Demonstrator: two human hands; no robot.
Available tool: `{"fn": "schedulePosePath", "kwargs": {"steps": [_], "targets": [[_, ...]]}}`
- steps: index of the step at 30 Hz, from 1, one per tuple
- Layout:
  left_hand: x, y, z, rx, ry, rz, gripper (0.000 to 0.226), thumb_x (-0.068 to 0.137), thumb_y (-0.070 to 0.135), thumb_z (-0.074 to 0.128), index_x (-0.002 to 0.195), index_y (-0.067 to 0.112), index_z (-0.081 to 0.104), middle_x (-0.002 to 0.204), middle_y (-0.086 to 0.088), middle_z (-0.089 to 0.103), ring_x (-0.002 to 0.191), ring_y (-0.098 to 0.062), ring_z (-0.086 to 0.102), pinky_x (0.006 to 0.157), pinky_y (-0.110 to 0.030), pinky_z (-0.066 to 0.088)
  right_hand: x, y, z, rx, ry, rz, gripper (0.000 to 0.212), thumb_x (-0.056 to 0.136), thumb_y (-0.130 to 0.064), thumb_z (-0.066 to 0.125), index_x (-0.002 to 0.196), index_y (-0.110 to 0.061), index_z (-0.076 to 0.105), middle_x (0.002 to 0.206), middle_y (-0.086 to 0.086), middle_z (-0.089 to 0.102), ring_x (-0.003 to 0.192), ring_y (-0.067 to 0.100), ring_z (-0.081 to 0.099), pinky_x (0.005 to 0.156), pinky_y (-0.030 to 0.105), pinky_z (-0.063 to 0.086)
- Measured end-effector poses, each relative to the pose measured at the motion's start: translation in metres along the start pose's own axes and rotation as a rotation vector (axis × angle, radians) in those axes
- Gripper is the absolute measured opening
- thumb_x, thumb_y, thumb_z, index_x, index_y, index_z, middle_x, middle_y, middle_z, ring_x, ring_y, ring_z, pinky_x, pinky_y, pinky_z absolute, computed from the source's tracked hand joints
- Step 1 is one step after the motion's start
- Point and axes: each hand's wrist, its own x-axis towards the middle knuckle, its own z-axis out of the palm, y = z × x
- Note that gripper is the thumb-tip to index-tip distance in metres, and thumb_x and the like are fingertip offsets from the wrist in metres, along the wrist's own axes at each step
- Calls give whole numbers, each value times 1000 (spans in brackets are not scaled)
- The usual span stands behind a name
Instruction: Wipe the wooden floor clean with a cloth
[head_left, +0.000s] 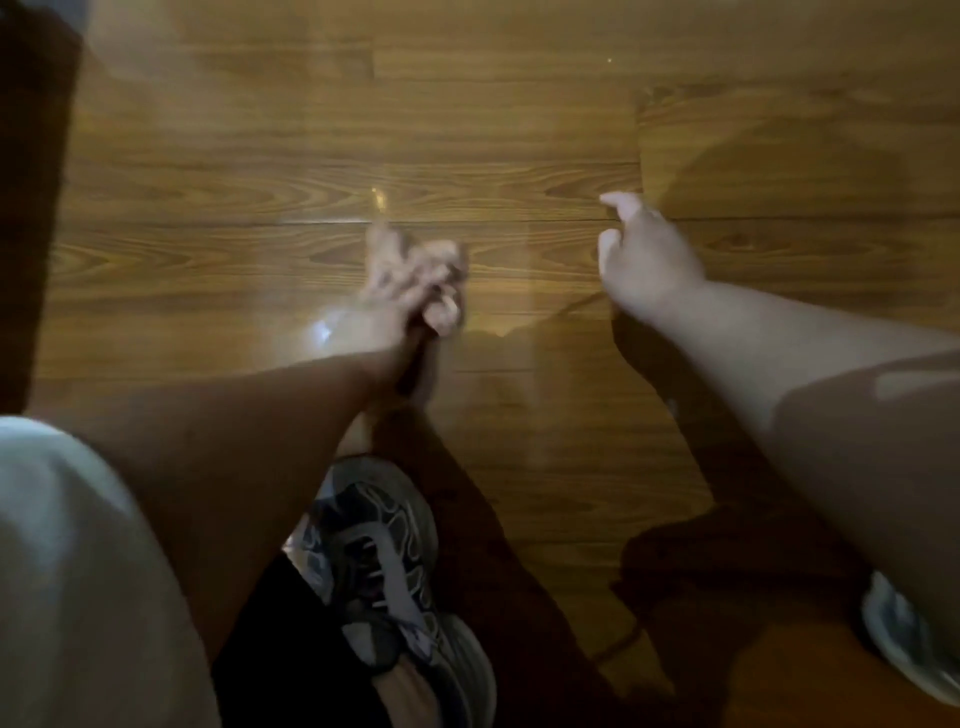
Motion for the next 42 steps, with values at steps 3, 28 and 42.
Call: {"fn": "schedulePosePath", "kwargs": {"steps": [3,28,42], "targets": [[0,-43,-16,26,85,-667,55,97,19,47,148,24,29,158,-16,12,142,-39,15,113,-50,23,-10,-13,14,-76,-85,55,48,99,-21,36,147,-24,35,150,8,38,134,29,39,106,34,34],[-36,-29,-8,-51,-54,-336,60,89,25,62,144,33,37,157,-6,22,142,-28,23,114,-37,24,-81,-17,67,-486,-649,6,104,86,-37,71,149,-46,-10,154,-4,-34,145,30,-22,116,49,15],[-29,19,-29,210,-540,-32,53,96,37,51,146,32,35,161,-2,1,146,-33,-5,116,-41,6,-76,-24,66,-596,-674,-14,108,84,-42,71,148,-45,-16,155,0,-33,145,35,-19,115,54,22]]}}
